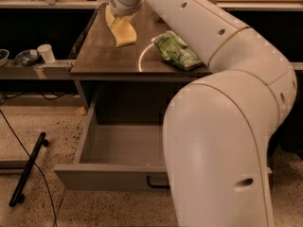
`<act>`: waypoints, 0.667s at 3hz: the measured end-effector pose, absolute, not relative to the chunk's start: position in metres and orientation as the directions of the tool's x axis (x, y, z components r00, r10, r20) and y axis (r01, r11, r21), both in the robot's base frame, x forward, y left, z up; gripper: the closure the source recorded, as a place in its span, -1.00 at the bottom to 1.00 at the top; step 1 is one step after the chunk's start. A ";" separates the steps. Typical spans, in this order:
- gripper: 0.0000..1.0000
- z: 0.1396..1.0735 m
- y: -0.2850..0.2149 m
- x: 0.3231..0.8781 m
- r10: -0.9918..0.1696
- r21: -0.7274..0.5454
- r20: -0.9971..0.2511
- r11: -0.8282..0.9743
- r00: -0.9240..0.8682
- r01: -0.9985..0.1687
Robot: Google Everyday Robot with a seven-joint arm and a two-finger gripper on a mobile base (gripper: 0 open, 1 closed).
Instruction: Pick sponge from top drawer and place on counter
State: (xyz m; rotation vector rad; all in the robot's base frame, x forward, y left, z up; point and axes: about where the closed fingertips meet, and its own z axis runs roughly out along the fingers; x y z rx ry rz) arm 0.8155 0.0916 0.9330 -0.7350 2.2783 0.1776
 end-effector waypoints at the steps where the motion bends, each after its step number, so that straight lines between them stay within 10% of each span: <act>1: -1.00 0.933 0.092 0.815 -0.455 -0.085 -0.680 0.828 -0.575 -0.555; 2: -1.00 0.933 0.092 0.815 -0.455 -0.085 -0.680 0.828 -0.575 -0.555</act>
Offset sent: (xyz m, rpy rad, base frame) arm 0.0000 0.0000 0.0000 0.0000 0.0000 0.0000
